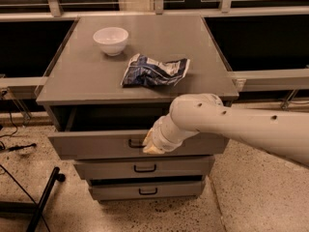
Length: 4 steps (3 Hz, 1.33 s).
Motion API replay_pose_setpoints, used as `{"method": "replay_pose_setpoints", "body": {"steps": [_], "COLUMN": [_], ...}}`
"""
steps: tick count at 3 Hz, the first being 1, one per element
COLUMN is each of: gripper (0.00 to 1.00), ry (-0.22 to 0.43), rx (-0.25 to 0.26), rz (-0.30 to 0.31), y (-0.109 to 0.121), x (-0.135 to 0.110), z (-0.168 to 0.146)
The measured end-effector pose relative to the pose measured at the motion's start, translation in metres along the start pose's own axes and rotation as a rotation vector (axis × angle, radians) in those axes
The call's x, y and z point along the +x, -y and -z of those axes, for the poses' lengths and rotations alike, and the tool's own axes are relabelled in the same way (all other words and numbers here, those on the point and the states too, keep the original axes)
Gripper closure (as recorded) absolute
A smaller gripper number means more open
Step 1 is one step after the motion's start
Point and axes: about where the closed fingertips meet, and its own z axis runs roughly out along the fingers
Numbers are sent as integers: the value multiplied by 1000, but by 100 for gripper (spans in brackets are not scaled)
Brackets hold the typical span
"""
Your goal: Open top drawer
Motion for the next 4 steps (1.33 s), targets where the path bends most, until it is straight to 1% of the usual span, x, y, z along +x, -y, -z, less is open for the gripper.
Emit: {"method": "replay_pose_setpoints", "body": {"steps": [1, 3, 4], "gripper": [100, 100, 100], "ry": [2, 10, 12], "rx": [-18, -68, -103], "rz": [4, 9, 12], "y": [-17, -44, -68], "x": [-1, -4, -6], "z": [0, 1, 6]}}
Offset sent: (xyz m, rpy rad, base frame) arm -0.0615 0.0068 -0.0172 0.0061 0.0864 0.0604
